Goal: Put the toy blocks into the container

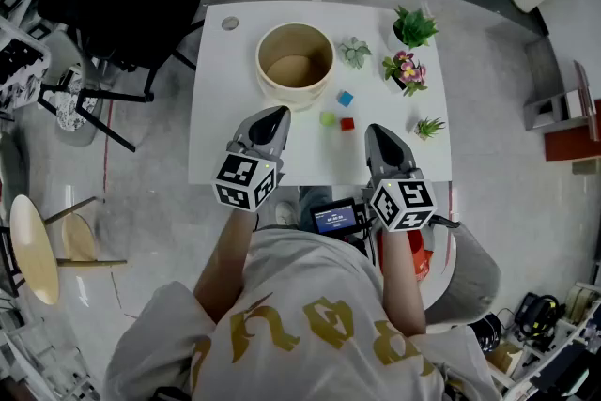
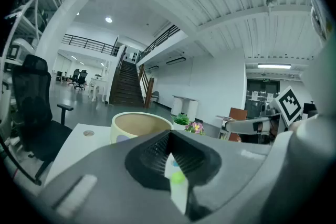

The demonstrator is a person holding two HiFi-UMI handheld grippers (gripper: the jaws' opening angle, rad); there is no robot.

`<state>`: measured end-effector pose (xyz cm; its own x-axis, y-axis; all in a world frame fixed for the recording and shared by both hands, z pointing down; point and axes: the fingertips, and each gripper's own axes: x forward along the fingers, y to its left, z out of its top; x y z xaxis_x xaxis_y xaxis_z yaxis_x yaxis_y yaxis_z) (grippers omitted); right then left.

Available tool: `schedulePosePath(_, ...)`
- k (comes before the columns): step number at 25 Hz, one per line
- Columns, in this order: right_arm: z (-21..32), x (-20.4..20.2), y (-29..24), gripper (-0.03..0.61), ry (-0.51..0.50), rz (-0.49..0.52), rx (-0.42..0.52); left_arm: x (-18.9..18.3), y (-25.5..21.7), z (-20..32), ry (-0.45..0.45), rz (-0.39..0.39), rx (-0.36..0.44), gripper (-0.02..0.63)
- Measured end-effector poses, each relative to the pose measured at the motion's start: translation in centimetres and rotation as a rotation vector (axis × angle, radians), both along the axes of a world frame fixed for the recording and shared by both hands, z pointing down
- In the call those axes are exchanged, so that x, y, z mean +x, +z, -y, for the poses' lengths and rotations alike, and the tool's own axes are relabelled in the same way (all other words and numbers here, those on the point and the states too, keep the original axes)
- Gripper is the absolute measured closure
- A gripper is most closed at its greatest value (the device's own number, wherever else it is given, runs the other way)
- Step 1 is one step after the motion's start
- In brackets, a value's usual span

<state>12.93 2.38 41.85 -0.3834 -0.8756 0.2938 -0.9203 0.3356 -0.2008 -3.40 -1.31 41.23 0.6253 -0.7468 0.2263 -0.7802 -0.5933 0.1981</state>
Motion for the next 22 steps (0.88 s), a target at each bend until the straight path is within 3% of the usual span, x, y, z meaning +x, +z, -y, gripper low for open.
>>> schedulePosePath(15, 0.7, 1.2, 3.6, 0.557, 0.017, -0.067, -0.079, 0.2, 2.7, 1.1, -0.053, 0.050, -0.043, 0.613)
schedulePosePath(22, 0.9, 1.4, 5.8, 0.518, 0.016, -0.102, -0.137, 0.7, 5.1, 1.4, -0.042, 0.051, -0.097, 0.613)
